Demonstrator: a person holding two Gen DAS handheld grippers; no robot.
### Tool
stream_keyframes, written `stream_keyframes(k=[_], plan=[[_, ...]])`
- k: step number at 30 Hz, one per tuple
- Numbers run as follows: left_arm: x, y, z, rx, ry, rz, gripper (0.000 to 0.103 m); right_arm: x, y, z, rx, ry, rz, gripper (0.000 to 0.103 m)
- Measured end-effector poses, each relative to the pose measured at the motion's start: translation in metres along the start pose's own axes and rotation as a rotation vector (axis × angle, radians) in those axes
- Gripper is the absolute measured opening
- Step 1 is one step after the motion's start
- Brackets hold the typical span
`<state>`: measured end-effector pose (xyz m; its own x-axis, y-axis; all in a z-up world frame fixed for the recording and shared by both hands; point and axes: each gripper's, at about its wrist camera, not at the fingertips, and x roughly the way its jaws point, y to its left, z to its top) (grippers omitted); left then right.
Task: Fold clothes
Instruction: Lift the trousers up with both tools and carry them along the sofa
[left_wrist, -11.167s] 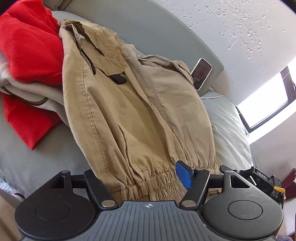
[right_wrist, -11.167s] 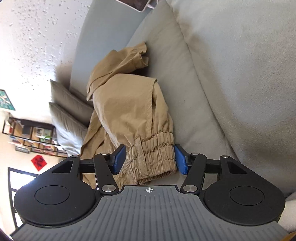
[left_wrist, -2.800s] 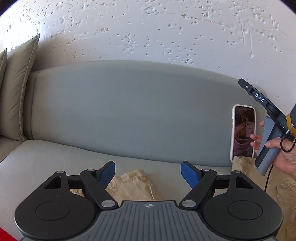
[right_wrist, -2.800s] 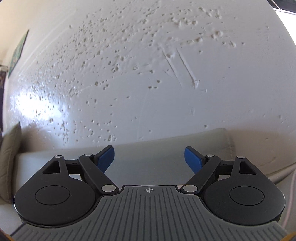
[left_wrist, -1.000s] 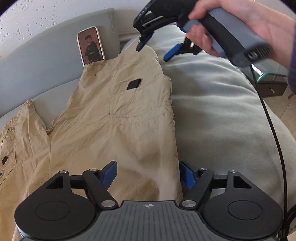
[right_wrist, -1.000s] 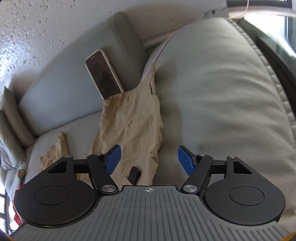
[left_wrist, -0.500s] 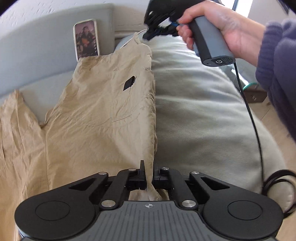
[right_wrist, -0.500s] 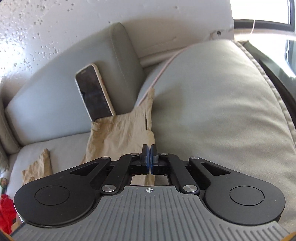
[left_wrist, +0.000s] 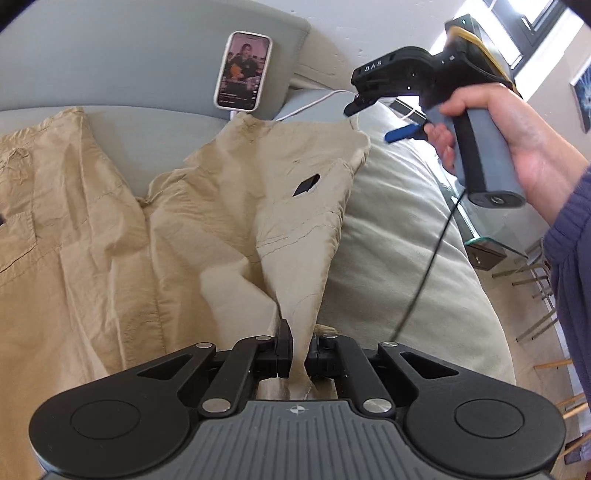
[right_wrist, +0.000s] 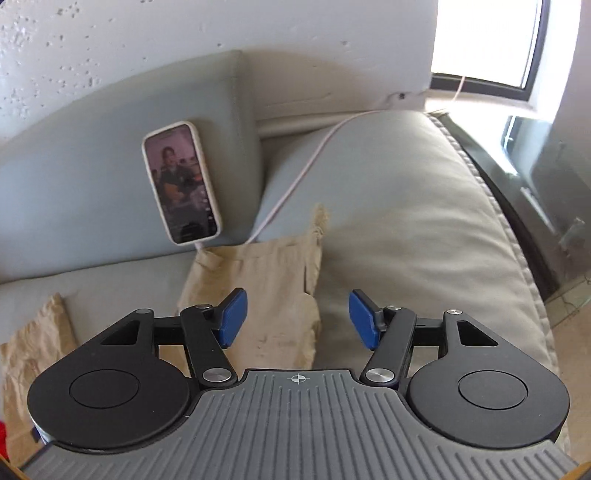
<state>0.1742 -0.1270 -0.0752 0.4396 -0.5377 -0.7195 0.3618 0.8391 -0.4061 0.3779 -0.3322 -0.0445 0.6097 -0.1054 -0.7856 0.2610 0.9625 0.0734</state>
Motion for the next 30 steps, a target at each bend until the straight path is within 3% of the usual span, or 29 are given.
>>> stream_keyframes(k=[5, 9, 11, 12, 13, 15, 19, 22, 26, 30], plan=[[0.001, 0.001, -0.003, 0.012, 0.003, 0.001, 0.003, 0.009, -0.045, -0.007, 0.151, 0.131, 0.151, 0.057], [-0.001, 0.004, -0.004, -0.001, 0.007, 0.012, 0.003, 0.041, -0.053, -0.016, 0.208, 0.204, 0.126, 0.055], [0.001, 0.007, -0.005, -0.002, 0.012, 0.014, 0.003, 0.056, -0.057, -0.023, 0.229, 0.232, 0.106, 0.043], [0.001, 0.007, -0.005, 0.001, 0.016, 0.015, 0.003, 0.059, -0.058, -0.027, 0.23, 0.228, 0.112, 0.019], [0.0, 0.007, -0.005, 0.005, 0.019, 0.016, 0.003, 0.061, -0.058, -0.03, 0.229, 0.221, 0.117, 0.002], [-0.002, 0.007, -0.002, 0.043, 0.028, 0.001, 0.003, 0.052, -0.049, -0.029, 0.179, 0.165, 0.113, 0.002], [-0.015, 0.012, 0.003, 0.141, 0.046, -0.059, 0.003, 0.0, -0.002, -0.007, -0.022, -0.033, 0.123, 0.001], [-0.032, 0.036, 0.001, 0.109, 0.039, -0.114, 0.003, -0.044, 0.047, 0.006, -0.134, -0.122, 0.175, 0.001], [-0.067, 0.083, -0.018, -0.022, -0.008, -0.132, 0.003, -0.069, 0.125, 0.0, -0.273, -0.151, 0.212, 0.001], [-0.097, 0.144, -0.041, -0.178, -0.003, -0.154, 0.002, -0.054, 0.203, -0.024, -0.318, -0.086, 0.283, 0.001]])
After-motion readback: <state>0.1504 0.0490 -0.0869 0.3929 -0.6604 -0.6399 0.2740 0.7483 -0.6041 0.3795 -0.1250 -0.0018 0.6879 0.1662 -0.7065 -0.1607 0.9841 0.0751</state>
